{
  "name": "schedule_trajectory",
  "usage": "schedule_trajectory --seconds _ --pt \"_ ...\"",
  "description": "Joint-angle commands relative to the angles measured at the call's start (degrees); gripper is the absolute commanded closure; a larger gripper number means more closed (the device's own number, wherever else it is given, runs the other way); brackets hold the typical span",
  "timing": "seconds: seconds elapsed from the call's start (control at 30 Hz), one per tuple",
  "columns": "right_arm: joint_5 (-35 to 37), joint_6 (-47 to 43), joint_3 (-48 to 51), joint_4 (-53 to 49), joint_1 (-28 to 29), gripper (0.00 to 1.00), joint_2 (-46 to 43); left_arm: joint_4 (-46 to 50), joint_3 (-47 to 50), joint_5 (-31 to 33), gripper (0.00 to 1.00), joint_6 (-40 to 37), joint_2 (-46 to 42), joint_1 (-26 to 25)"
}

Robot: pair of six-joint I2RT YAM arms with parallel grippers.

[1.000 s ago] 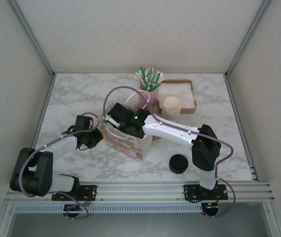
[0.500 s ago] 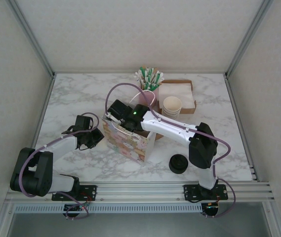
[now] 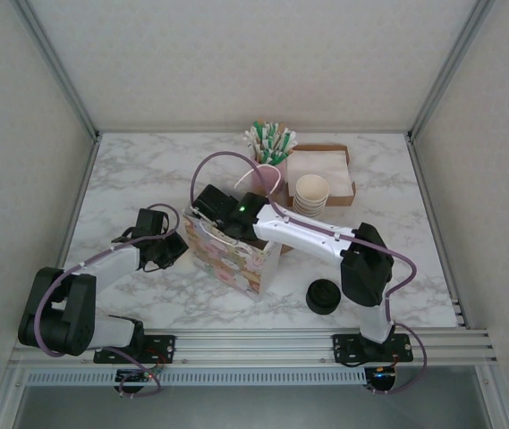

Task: Pack the takeout coffee

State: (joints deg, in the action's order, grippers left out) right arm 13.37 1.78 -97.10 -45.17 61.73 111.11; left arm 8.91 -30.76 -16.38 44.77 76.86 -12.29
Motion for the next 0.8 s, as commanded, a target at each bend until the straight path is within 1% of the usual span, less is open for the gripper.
schedule_trajectory --seconds 0.0,0.1,0.23,0.4,0.57,0.77 --pt "-4.38 3.93 4.67 -9.06 1.81 0.55 4.61 1.93 -0.92 0.89 0.9 -0.06 -0.92 -0.46" --pt "-0.59 3.75 3.06 -8.55 1.87 0.53 3.29 4.36 -1.29 1.97 0.91 0.52 -2.87 -0.45" --pt "4.69 3.42 -0.4 -8.43 1.72 0.53 2.2 9.9 -1.93 4.3 0.93 1.98 -6.97 -0.45" --pt "8.65 3.57 -4.26 -7.84 1.76 0.53 1.39 13.89 0.07 4.67 0.94 7.57 -14.21 -0.45" --pt "9.68 4.66 -5.77 -7.71 1.73 0.53 0.69 11.65 4.5 2.21 0.93 12.63 -20.82 -1.66" --pt "9.56 7.01 -6.08 -7.07 1.79 0.53 -0.45 5.58 8.18 0.13 0.93 17.49 -21.63 -5.59"
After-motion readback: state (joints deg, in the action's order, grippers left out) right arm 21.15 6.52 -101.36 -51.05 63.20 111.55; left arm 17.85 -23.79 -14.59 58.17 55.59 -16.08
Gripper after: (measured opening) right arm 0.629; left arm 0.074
